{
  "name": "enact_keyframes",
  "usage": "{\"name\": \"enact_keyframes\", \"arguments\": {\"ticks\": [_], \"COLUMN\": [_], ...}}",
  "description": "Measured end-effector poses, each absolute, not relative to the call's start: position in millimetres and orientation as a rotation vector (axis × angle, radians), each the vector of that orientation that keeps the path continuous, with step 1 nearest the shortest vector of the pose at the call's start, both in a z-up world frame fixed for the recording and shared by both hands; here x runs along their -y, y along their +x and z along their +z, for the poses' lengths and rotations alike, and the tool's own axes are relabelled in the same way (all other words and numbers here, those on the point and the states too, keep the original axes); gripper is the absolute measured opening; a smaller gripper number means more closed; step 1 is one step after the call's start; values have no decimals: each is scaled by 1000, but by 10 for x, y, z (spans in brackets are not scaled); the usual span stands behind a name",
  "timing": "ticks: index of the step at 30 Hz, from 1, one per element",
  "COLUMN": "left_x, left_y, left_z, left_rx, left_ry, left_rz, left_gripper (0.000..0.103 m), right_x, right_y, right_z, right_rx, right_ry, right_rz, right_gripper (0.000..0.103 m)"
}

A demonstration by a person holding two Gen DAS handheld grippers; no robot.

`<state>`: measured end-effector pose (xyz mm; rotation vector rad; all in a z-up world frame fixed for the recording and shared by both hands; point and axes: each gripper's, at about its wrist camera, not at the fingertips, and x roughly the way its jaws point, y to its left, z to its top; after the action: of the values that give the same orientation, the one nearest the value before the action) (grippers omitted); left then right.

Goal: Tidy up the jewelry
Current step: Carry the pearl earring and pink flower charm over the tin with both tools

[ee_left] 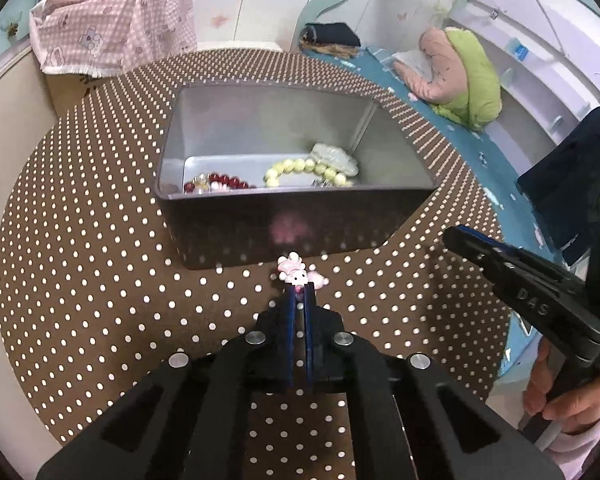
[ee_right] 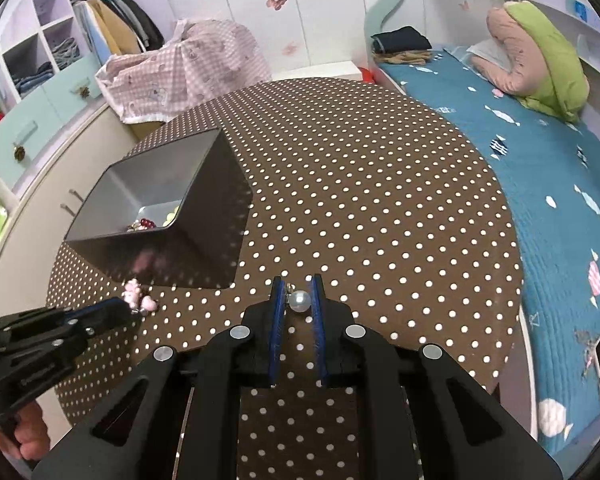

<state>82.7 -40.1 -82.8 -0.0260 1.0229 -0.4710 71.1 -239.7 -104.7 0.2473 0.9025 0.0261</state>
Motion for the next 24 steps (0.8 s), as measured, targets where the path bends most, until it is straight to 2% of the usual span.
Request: {"name": "enact_keyframes", "arguments": {"ticks": [12, 16, 17, 18, 20, 24], "left_x": [180, 212, 223, 240, 270, 361], "left_y": [771, 841, 868, 896, 923, 923], "left_z": [-437, -569, -657, -737, -835, -946], "left_rx": [-898, -962, -1009, -1048, -1076, -1092], "left_ry": [-32, -50, -57, -56, -52, -28], "left_rz": [-466, -485, -486, -474, -455, -468], "left_gripper": [0, 1, 12, 29, 43, 43], "right_x": [2419, 2353, 2342, 2327, 2313, 2316], "right_y": [758, 759, 755, 758, 755, 757], "right_z": [-797, -759, -762, -767, -793, -841], "right_rx": [-840, -838, -842, -847, -855, -870], "right_ry": [244, 236, 236, 239, 241, 247], "right_rz": [32, 47, 50, 51, 54, 49], "right_gripper": [14, 14, 14, 14, 14, 14]}}
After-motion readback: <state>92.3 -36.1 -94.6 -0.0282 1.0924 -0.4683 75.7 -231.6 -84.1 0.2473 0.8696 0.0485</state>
